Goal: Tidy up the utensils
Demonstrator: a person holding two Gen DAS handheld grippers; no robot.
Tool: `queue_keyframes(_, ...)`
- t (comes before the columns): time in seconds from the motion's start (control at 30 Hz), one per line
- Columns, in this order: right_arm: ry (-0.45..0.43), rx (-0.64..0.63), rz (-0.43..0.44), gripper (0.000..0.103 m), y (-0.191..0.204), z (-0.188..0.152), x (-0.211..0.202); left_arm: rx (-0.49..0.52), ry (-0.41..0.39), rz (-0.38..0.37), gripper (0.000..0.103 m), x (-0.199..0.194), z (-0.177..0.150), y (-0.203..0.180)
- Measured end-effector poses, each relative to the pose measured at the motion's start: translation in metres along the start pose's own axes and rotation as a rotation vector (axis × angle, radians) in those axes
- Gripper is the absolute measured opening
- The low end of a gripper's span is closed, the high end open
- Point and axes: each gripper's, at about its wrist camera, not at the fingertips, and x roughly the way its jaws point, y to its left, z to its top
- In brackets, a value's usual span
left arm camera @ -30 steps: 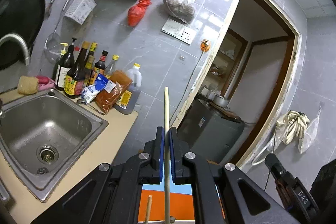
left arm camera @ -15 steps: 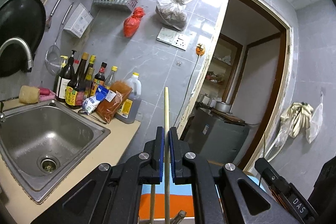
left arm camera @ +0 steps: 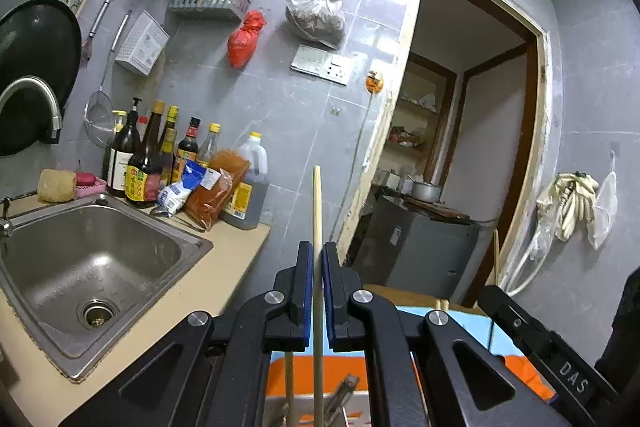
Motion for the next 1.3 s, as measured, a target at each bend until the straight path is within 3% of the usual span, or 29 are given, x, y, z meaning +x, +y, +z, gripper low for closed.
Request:
queue_keyframes(0.33,0.080,-0.001,-0.025,0.006,-0.003,0.005,-0.007,0.025,0.180,-0.077,0.008,-0.001,-0.005,0.000)
queue_keyframes(0.5,0.093,0.005,-0.042,0.013,-0.002,0.014,-0.016,0.005,0.255,-0.123,0.036,-0.004,0.000,0.002)
queue_keyframes(0.63,0.094,-0.014,-0.061,0.014,0.000,0.026,-0.029,-0.006,0.285,-0.119,0.038,-0.009,0.008,0.003)
queue_keyframes(0.77,0.090,-0.029,-0.092,0.028,0.000,0.039,-0.046,0.013,0.286,-0.123,0.052,-0.018,0.019,-0.003)
queue_keyframes(0.9,0.095,-0.052,-0.130,0.029,-0.001,0.049,-0.062,0.041,0.293,-0.124,0.052,-0.027,0.031,-0.013)
queue_keyframes(1.0,0.098,-0.059,-0.160,0.049,-0.004,0.055,-0.074,0.066,0.309,-0.131,0.056,-0.031,0.035,-0.020)
queue_keyframes(1.13,0.111,-0.056,-0.206,0.056,-0.008,0.060,-0.090,0.094,0.343,-0.156,0.057,-0.036,0.034,-0.030)
queue_keyframes(1.3,0.119,-0.066,-0.261,0.071,-0.015,0.064,-0.115,0.110,0.379,-0.185,0.069,-0.046,0.025,-0.040)
